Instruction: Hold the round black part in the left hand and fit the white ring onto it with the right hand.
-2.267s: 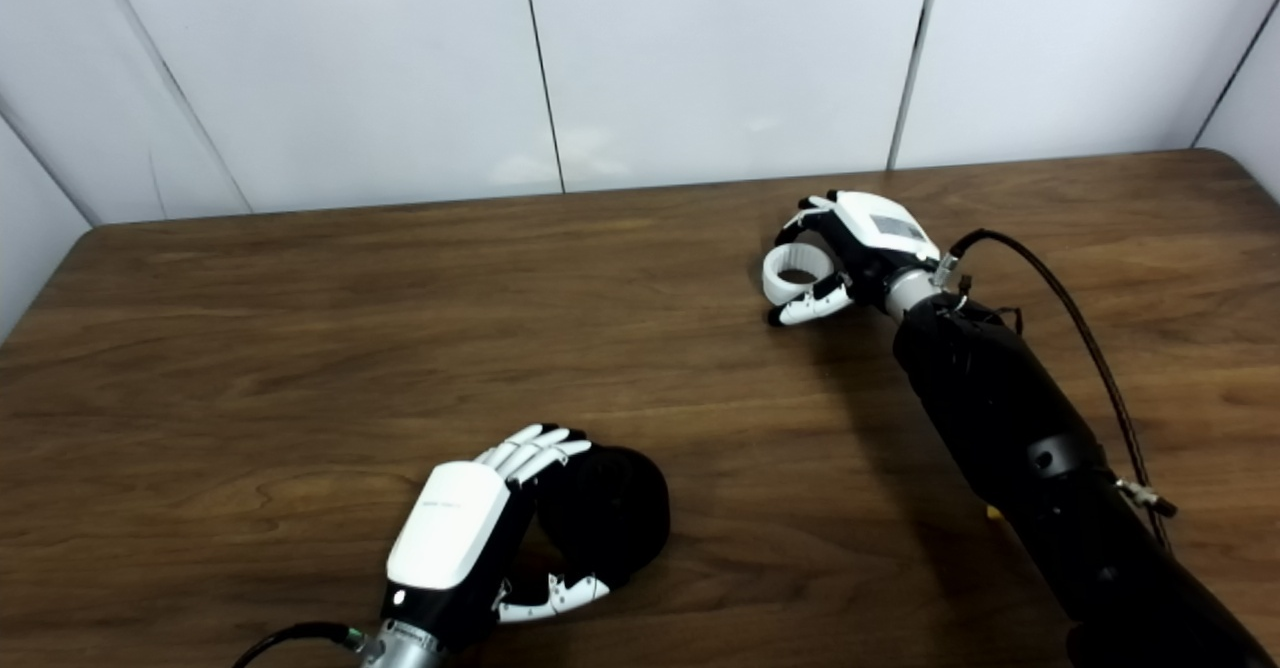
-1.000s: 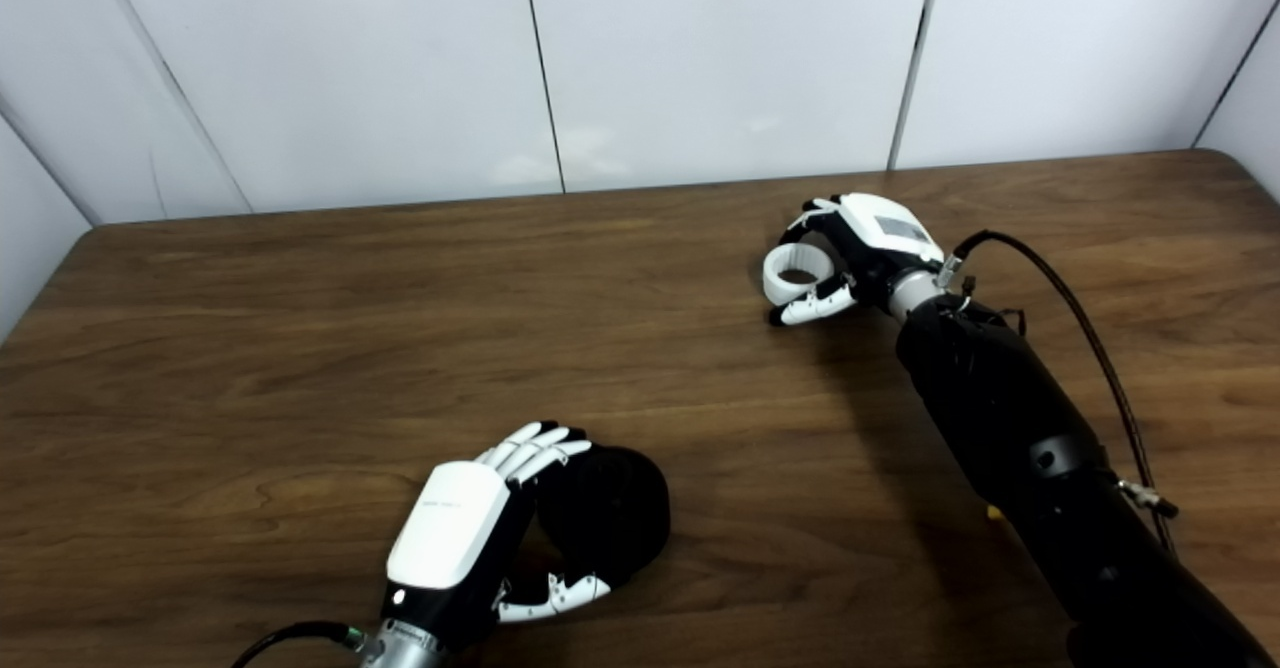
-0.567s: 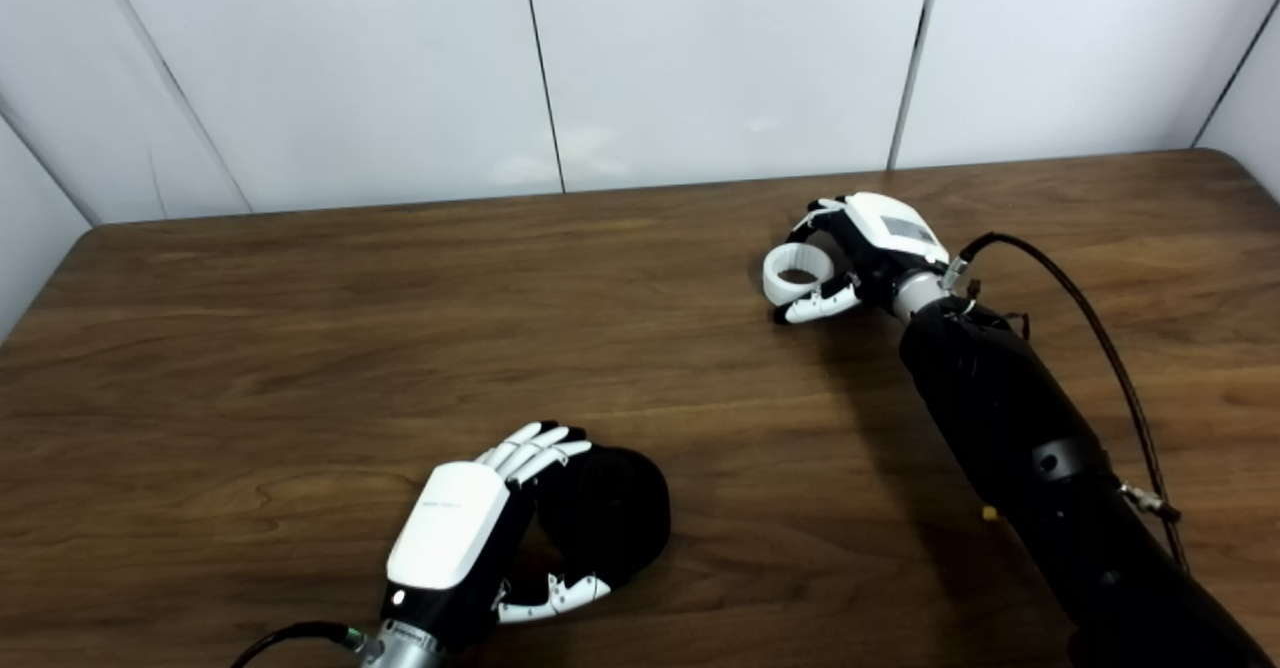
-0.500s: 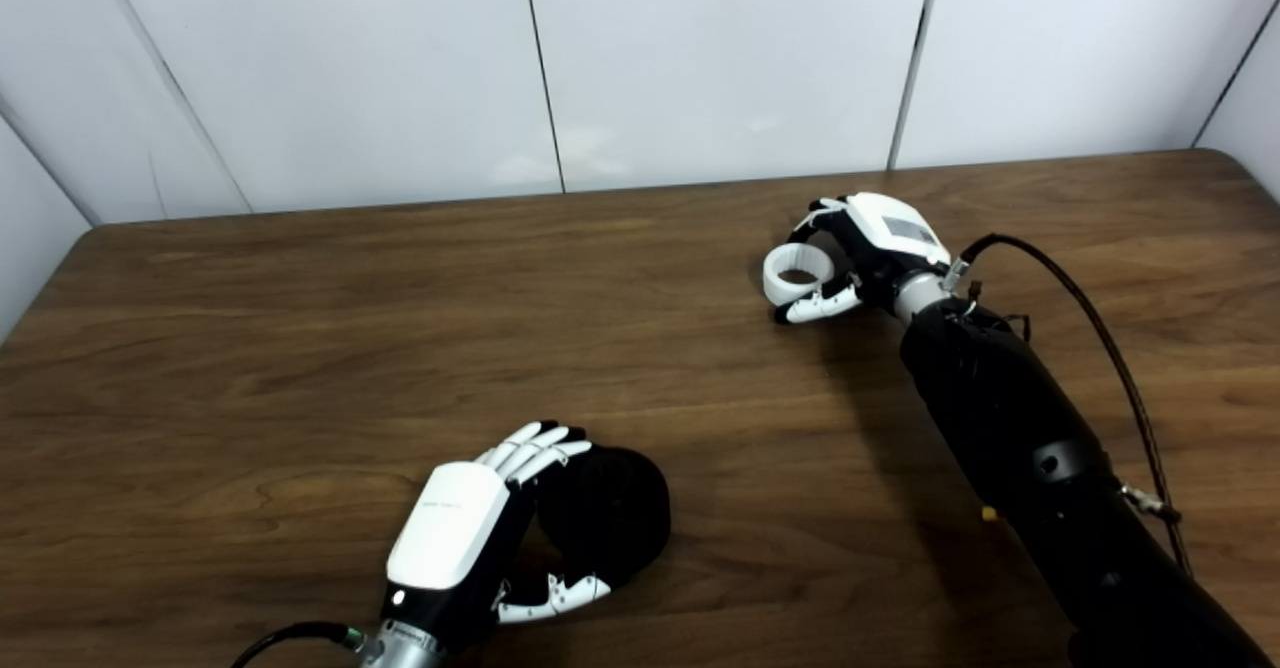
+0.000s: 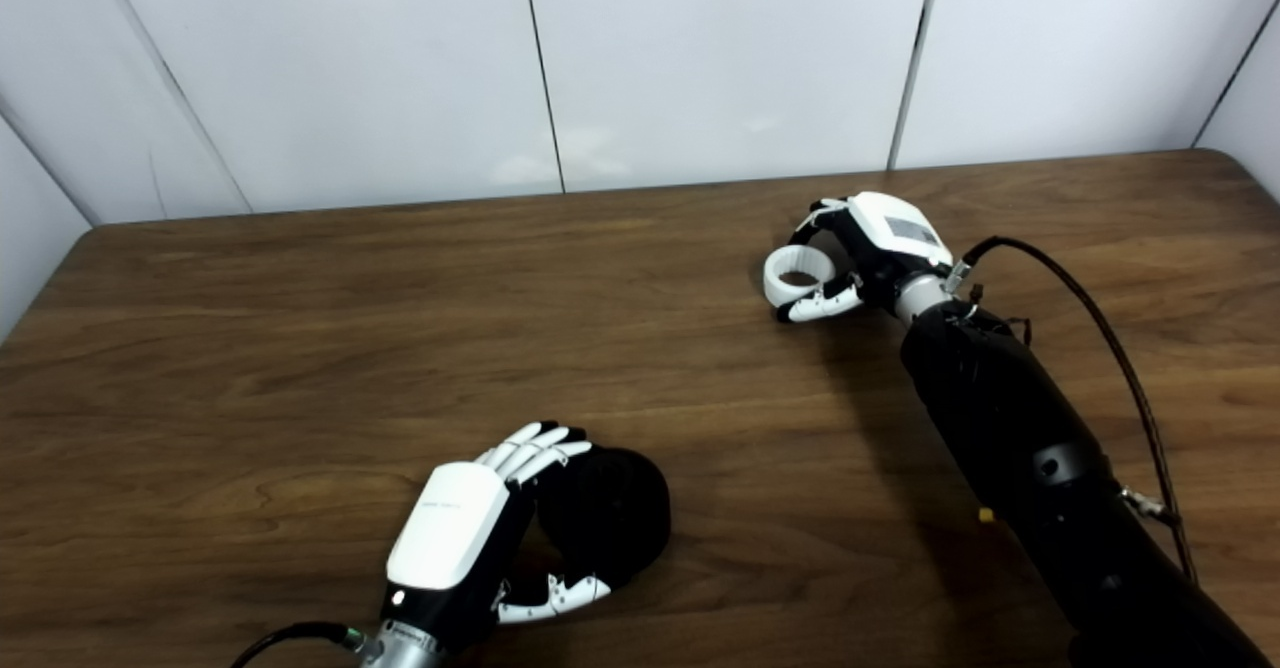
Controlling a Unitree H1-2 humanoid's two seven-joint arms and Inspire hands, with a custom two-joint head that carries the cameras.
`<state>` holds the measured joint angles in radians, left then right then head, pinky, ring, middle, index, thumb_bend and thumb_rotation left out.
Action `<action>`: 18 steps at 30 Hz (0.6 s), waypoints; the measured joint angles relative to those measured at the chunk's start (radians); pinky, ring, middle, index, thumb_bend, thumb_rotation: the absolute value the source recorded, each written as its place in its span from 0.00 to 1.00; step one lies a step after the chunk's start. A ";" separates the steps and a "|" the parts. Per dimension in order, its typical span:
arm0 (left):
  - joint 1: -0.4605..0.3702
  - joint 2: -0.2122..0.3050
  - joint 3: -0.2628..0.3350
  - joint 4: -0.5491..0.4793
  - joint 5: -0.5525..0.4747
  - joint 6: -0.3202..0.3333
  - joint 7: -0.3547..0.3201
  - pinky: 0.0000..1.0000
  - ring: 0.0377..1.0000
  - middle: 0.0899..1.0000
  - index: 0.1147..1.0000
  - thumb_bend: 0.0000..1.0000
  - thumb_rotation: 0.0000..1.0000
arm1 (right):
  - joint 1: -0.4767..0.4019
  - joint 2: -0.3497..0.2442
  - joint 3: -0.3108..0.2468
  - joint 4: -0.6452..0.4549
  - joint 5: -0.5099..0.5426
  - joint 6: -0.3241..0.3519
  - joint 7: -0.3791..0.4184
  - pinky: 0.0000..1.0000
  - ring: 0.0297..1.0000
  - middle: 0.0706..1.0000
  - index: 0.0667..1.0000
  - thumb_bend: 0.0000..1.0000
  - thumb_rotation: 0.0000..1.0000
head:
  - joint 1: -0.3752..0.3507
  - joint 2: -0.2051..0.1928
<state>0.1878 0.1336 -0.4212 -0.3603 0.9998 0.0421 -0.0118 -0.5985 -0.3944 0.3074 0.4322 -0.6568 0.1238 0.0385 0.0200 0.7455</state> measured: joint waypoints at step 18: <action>0.000 0.001 0.000 0.000 0.000 -0.003 0.000 0.79 0.90 0.86 0.72 0.71 0.43 | 0.002 0.000 0.000 0.005 -0.003 -0.011 -0.028 0.80 0.91 0.87 0.59 0.76 0.23 | 0.002 0.002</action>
<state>0.1880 0.1341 -0.4216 -0.3604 0.9998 0.0394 -0.0115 -0.5967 -0.3943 0.3078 0.4369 -0.6593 0.1127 0.0102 0.0215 0.7470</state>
